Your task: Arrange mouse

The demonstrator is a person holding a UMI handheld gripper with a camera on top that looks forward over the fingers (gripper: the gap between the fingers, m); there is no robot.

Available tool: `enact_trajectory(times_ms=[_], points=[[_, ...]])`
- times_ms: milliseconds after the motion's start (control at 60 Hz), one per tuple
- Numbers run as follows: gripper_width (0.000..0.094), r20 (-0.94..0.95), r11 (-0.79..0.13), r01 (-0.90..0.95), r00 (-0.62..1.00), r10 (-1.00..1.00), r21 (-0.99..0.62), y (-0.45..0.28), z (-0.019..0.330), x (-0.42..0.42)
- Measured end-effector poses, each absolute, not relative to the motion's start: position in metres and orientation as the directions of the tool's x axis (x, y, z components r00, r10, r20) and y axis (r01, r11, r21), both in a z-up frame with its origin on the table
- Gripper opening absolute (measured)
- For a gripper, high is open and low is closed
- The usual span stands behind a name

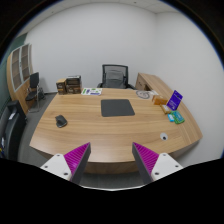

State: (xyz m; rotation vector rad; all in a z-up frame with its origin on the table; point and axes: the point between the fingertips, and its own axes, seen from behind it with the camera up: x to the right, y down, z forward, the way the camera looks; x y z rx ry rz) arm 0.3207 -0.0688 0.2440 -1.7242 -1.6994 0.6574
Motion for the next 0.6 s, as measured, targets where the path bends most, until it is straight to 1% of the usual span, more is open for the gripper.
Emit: enact_trajectory(times_ms=[133,300,600], points=[[0.0863,0.074,0.028,0.685,0.037,0.997,-0.728,-0.078,0.244,0.312],[0.0862,0.055,0.047,0.676,-0.009,0.998,-0.736,-0.102,0.232,0.297],[0.0862,0.053,0.123,0.658,-0.126,0.991,-0.743,-0.183,0.203,0.264]])
